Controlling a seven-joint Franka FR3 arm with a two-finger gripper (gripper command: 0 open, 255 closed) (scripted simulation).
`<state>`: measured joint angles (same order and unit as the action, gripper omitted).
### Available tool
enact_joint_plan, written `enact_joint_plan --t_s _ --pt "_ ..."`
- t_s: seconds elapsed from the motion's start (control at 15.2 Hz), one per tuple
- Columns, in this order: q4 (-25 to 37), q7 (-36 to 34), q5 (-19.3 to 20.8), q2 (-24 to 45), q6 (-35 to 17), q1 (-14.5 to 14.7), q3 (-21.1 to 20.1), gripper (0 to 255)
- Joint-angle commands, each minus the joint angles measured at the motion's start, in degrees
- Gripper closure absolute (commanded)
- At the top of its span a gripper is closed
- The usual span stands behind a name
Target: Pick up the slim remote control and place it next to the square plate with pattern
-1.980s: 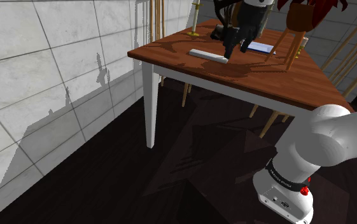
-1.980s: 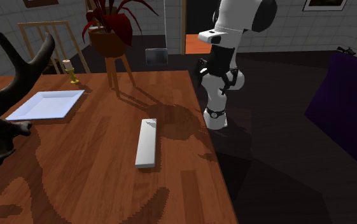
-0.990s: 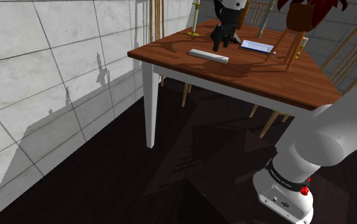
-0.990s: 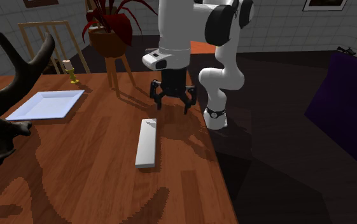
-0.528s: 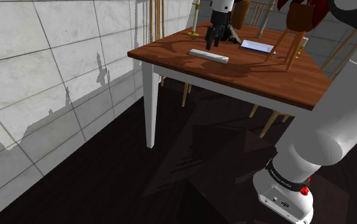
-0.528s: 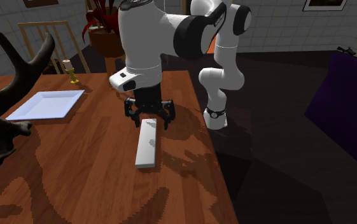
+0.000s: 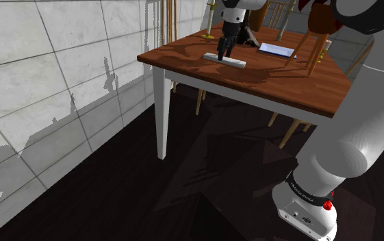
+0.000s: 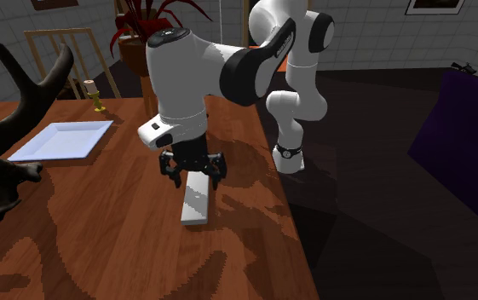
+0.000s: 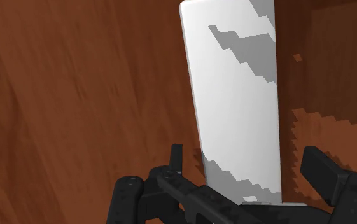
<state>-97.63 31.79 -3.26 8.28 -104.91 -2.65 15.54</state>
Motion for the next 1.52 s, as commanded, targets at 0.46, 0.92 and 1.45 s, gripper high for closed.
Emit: enact_joint_plan --t_s 0.46,0.92,1.45 --pt "-1.1 0.1 -0.1 0.1 -1.2 0.0 0.0 0" --pt "-1.0 0.1 -0.1 0.2 -1.2 0.0 0.0 255" --pt "1.7 0.0 0.0 -0.1 1.8 0.0 0.0 255"
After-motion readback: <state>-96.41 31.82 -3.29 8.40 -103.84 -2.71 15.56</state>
